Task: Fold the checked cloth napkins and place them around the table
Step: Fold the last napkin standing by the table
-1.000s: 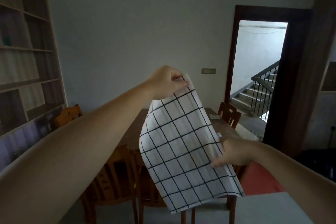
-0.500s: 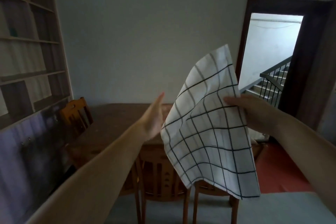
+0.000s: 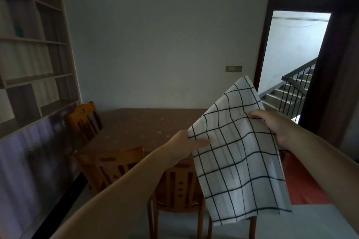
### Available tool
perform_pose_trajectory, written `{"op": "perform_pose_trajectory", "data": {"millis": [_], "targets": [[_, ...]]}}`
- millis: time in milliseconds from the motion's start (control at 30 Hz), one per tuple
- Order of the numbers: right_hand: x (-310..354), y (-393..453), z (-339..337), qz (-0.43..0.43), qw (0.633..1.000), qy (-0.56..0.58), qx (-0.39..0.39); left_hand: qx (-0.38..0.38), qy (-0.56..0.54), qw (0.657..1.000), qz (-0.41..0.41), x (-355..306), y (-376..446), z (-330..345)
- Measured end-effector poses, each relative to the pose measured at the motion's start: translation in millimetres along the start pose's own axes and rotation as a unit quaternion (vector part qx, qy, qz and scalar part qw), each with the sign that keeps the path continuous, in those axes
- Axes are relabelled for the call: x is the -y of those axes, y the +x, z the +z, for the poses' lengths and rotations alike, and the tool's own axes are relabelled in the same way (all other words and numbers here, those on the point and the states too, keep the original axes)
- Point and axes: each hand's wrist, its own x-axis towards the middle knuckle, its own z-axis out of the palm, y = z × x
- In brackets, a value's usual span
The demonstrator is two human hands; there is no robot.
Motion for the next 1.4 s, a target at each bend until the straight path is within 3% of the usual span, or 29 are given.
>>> {"op": "perform_pose_trajectory", "data": {"millis": [67, 133, 433, 667, 767, 933, 1100, 1233, 1400], "targets": [[-4, -1, -6, 0.008, 1.000, -0.010, 0.018, -0.070, -0.029, 0.997, -0.012, -1, 2, 0], [-11, -4, -12, 0.013, 0.999, -0.019, 0.049, -0.091, -0.087, 0.992, -0.011, -3, 2, -3], [-39, -10, -22, -0.004, 0.995, -0.006, 0.102, -0.108, -0.131, 0.985, -0.004, -9, -5, -14], [-43, -9, -15, -0.069, 0.997, 0.032, -0.023, -0.139, -0.111, 0.984, 0.024, -15, -12, -9], [-38, -12, -18, -0.100, 0.994, 0.020, -0.028, -0.140, -0.121, 0.982, 0.023, -17, -15, -13], [-28, -24, -19, -0.201, 0.975, -0.078, -0.042, -0.166, -0.121, 0.979, 0.003, -18, -17, -22], [-25, -25, -19, -0.297, 0.924, -0.224, -0.094, -0.206, -0.113, 0.972, 0.005, -17, -16, -27], [-24, -22, -19, -0.334, 0.897, -0.272, -0.094, -0.221, -0.106, 0.970, 0.006, -18, -14, -31], [-11, -27, -19, -0.321, 0.918, -0.233, -0.026, -0.253, -0.001, 0.967, -0.027, -13, -16, -32]]}}
